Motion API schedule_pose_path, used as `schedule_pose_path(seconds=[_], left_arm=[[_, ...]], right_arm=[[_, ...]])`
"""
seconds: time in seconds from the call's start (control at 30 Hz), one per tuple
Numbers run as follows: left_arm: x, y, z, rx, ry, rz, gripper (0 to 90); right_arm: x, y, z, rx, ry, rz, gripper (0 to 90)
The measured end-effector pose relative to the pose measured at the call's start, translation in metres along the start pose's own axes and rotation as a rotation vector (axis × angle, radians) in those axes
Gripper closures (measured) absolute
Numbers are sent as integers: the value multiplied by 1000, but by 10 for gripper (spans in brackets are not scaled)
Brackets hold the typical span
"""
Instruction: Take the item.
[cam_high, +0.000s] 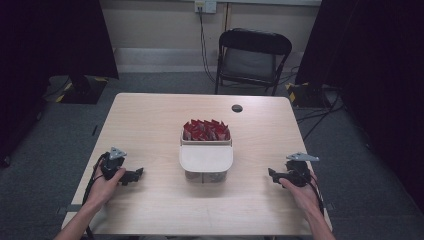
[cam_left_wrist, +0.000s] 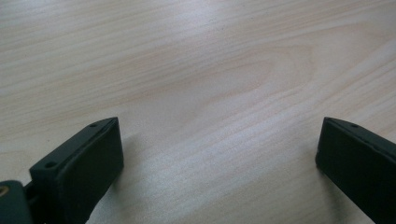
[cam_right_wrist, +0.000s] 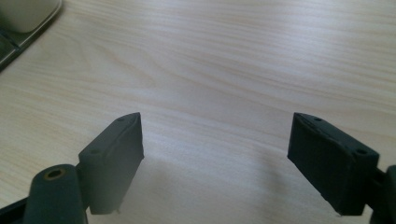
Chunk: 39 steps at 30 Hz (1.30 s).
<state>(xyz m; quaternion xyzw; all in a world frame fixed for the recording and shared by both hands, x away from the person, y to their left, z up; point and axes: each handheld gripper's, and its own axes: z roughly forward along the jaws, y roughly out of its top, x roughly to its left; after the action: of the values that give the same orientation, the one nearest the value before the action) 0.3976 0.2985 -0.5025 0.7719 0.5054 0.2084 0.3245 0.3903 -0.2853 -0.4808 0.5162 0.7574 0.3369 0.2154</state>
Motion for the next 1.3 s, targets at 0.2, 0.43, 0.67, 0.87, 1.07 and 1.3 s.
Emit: schedule_pose_path(seconds=[0.2, 0.43, 0.67, 0.87, 1.07, 1.3], left_arm=[[0, 0, 0, 0, 0, -1, 1], [0, 0, 0, 0, 0, 0, 1], [0, 0, 0, 0, 0, 0, 1], [0, 0, 0, 0, -8, 0, 0], [0, 0, 0, 0, -8, 0, 0], [0, 0, 0, 0, -8, 0, 0]], right_arm=[[4, 6, -4, -44, 35, -11, 223], [10, 13, -6, -48, 57, -40, 264], [14, 22, -13, -109, 104, -33, 277], [19, 29, -16, -110, 145, -37, 296], [23, 37, -24, -140, 191, -20, 327], [31, 47, -31, -141, 249, -38, 328]])
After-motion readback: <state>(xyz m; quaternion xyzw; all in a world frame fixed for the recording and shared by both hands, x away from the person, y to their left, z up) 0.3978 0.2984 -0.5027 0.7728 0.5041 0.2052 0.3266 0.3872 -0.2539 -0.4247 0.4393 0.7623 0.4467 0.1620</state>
